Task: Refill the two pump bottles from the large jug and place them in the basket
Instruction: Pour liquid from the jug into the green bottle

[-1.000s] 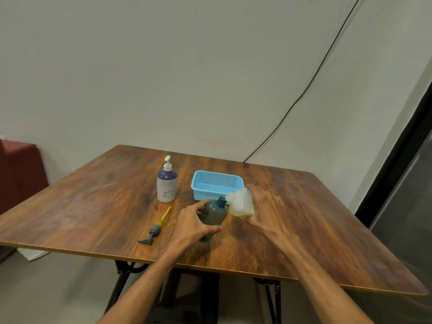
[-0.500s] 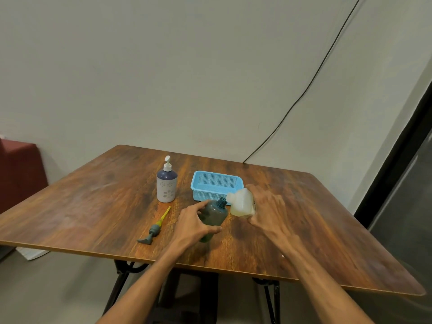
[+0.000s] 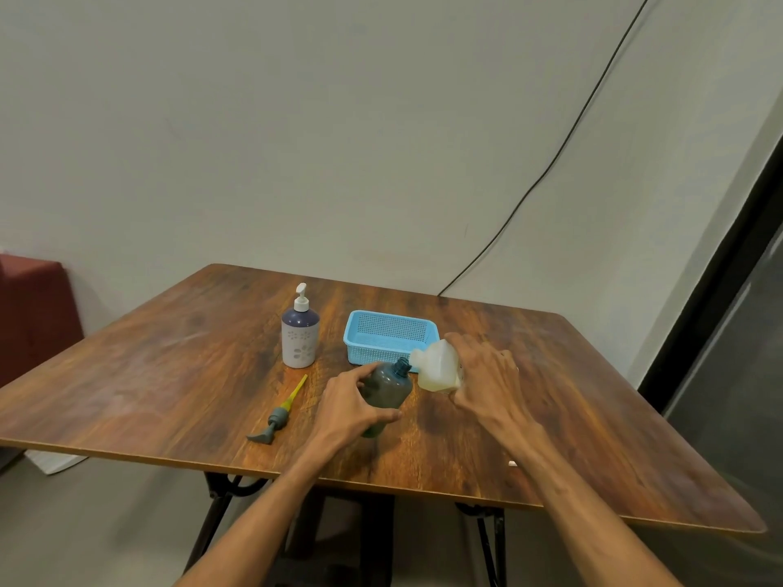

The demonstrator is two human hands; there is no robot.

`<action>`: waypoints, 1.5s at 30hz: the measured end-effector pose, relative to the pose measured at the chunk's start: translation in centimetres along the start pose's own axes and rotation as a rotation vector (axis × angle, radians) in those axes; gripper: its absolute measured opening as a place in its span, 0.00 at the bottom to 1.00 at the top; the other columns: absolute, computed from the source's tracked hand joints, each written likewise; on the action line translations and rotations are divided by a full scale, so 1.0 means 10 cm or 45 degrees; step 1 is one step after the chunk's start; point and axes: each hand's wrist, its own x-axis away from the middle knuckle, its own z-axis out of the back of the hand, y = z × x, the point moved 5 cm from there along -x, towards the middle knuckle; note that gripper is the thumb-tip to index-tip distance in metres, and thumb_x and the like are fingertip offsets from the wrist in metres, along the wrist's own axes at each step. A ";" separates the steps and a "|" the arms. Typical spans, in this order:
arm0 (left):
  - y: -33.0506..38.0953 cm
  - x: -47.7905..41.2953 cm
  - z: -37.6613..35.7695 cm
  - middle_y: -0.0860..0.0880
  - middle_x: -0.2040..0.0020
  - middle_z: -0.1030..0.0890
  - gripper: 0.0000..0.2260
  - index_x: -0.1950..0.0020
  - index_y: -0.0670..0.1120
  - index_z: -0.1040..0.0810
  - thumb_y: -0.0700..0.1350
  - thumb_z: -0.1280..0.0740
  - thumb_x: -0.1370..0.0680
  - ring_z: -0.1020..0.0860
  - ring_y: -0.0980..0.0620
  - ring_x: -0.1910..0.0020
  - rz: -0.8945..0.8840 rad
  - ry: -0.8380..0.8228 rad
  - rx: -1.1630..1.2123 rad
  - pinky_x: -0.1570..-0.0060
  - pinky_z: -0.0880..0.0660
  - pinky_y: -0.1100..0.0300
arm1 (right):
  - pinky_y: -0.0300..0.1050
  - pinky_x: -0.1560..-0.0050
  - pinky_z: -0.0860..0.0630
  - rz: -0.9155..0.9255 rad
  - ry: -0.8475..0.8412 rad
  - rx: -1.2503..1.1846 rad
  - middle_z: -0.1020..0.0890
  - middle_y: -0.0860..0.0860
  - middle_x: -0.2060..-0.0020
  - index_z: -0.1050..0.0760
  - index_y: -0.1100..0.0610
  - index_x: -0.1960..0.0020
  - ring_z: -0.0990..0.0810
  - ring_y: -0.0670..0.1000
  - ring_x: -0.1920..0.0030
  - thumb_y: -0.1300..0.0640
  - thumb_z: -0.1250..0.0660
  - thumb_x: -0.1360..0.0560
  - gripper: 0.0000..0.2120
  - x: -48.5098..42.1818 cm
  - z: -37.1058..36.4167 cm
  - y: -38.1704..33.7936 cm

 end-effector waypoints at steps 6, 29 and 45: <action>0.00 -0.01 -0.01 0.51 0.38 0.21 0.40 0.28 0.51 0.27 0.52 0.17 0.37 0.24 0.58 0.46 0.012 -0.007 0.018 0.56 0.30 0.72 | 0.52 0.52 0.28 0.011 0.003 -0.002 0.20 0.50 0.42 0.29 0.52 0.34 0.22 0.55 0.48 0.54 0.21 0.38 0.35 0.00 0.04 -0.01; 0.10 -0.02 -0.02 0.49 0.38 0.21 0.40 0.26 0.50 0.29 0.52 0.18 0.36 0.24 0.58 0.47 0.001 -0.036 0.001 0.55 0.30 0.72 | 0.53 0.51 0.29 0.047 0.058 0.040 0.20 0.51 0.44 0.29 0.52 0.34 0.22 0.56 0.51 0.56 0.21 0.39 0.35 0.02 0.18 0.01; 0.16 -0.02 -0.03 0.47 0.36 0.22 0.40 0.26 0.48 0.29 0.50 0.18 0.36 0.25 0.57 0.46 -0.003 -0.038 0.002 0.56 0.30 0.73 | 0.52 0.52 0.29 0.045 0.050 0.042 0.20 0.51 0.43 0.29 0.52 0.35 0.22 0.56 0.51 0.55 0.22 0.39 0.33 0.01 0.22 0.03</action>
